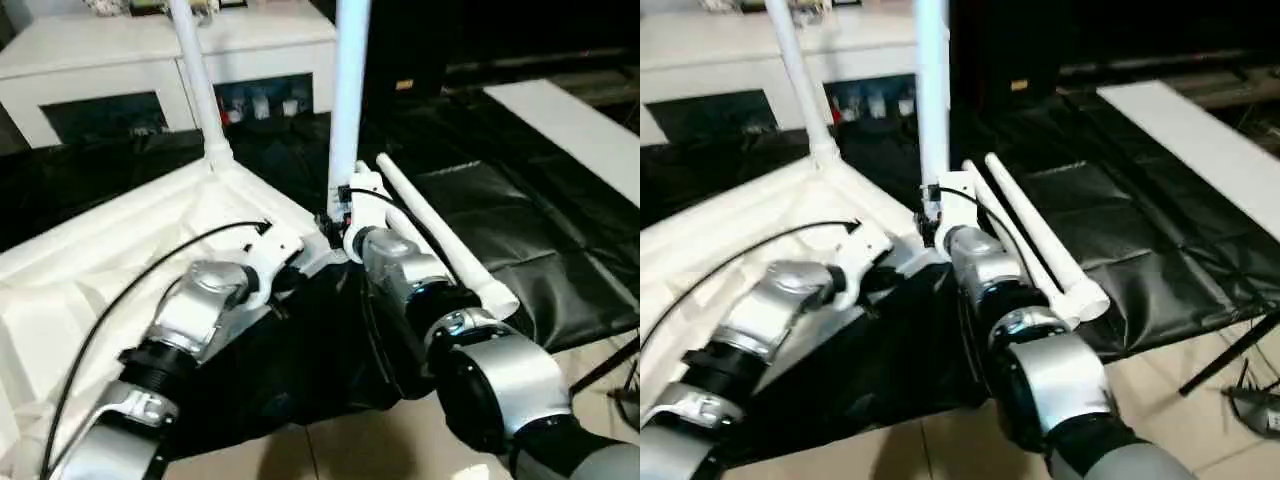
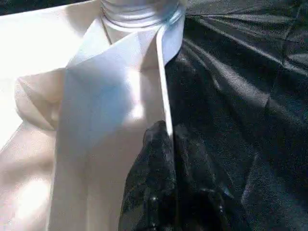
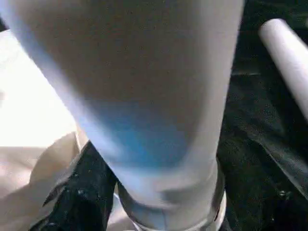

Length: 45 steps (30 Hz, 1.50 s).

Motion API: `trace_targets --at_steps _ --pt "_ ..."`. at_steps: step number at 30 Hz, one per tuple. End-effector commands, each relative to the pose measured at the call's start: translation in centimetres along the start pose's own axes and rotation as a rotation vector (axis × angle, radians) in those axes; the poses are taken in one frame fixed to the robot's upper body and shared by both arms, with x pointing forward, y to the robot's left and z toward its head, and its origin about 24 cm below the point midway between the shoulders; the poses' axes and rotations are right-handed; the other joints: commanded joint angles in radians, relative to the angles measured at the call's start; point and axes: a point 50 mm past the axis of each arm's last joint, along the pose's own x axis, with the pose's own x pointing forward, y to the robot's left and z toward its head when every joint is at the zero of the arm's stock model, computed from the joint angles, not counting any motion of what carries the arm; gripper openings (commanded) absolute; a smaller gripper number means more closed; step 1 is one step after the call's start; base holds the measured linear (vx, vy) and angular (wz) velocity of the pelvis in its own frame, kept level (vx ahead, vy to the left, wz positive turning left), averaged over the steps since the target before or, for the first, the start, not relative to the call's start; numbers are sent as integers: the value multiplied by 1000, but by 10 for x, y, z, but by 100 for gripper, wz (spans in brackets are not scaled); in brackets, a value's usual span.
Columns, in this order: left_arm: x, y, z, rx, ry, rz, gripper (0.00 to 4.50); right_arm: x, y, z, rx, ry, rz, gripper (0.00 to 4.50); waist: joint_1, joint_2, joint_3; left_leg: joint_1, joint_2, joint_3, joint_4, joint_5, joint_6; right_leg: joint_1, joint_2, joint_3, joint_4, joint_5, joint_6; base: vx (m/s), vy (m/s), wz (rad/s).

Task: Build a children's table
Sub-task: Rotate leg to tighten

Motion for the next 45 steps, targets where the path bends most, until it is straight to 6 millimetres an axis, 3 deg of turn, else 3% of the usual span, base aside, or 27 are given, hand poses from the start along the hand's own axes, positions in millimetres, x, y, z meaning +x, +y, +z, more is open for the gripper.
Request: trace_targets --at_steps 1,5,8,9,10,14,20,21,23,25,29,30,31,37,45 --pt "3 -11 -5 37 19 -95 0 -1 1 -1 14 17 61 341 2 12 -55 -8 8 6 -45 34 44 63 -66 41 -53 359 -257 0 0 0" --pt "-5 -12 -5 99 -19 -190 0 -11 -6 4 -75 -31 251 382 8 13 -58 -9 9 7 -38 54 72 69 -66 38 -46 429 -260 0 0 0" --pt "-11 -10 -9 109 -18 -234 0 -25 -14 -1 -250 -62 390 400 24 15 -65 -6 13 9 -24 120 104 67 -63 32 -30 544 -257 0 0 0" --pt "-16 -11 -12 125 -27 -280 0 -36 -21 -9 -300 -50 483 400 32 14 -66 -3 14 8 -20 125 113 67 -60 28 -31 545 -257 0 0 0" --pt "-17 -11 -12 128 -29 -287 0 -38 -23 -11 -306 -48 501 411 35 13 -67 -7 14 9 -19 132 119 68 -61 29 -26 556 -261 0 0 0" --pt "-27 -11 -15 187 -60 -345 0 -60 -41 -20 -397 -29 602 445 47 16 -65 -8 18 9 -17 102 113 61 -62 29 -28 491 -264 0 0 0" --pt "-31 -13 -8 211 -160 -357 0 -76 -55 -20 -450 -64 584 445 43 10 -55 -10 21 10 -27 -7 88 59 -70 35 -46 286 -274 0 0 0" --pt "-29 -14 -5 199 -178 -352 0 -77 -56 -20 -435 -71 583 445 43 4 -55 -10 21 11 -28 -11 89 59 -70 37 -46 267 -274 0 0 0" --pt "-26 -16 -1 171 -206 -369 0 -80 -56 -19 -426 -79 592 445 44 7 -56 -9 21 11 -26 -1 94 58 -70 38 -46 266 -279 0 0 0" --pt "-23 -18 2 163 -216 -379 45 -82 -56 -20 -434 -79 598 450 46 9 -59 -10 20 11 -23 20 102 56 -69 37 -43 292 -280 0 0 0" --pt "-15 -18 3 211 -197 -355 62 -83 -59 -22 -451 -69 600 450 45 6 -62 -16 15 10 -16 51 117 62 -68 36 -37 345 -286 0 0 0" --pt "-15 -18 3 215 -192 -351 84 -83 -59 -22 -454 -68 601 450 44 8 -63 -16 14 10 -15 52 122 61 -67 36 -37 353 -283 0 0 0" --pt "-14 -18 2 216 -184 -357 84 -84 -59 -21 -455 -67 604 450 42 5 -63 -18 13 9 -15 54 127 64 -67 35 -35 358 -282 0 0 0" --pt "-12 -16 -9 251 -99 -367 84 -86 -60 -18 -472 -67 612 450 38 9 -66 -15 15 8 -11 53 142 61 -67 35 -34 351 -288 0 0 0" --pt "-12 -4 -16 237 -42 -288 84 -92 -62 -15 -517 -55 654 450 43 6 -59 -13 17 10 -15 -24 112 60 -68 38 -42 248 -294 0 0 0"
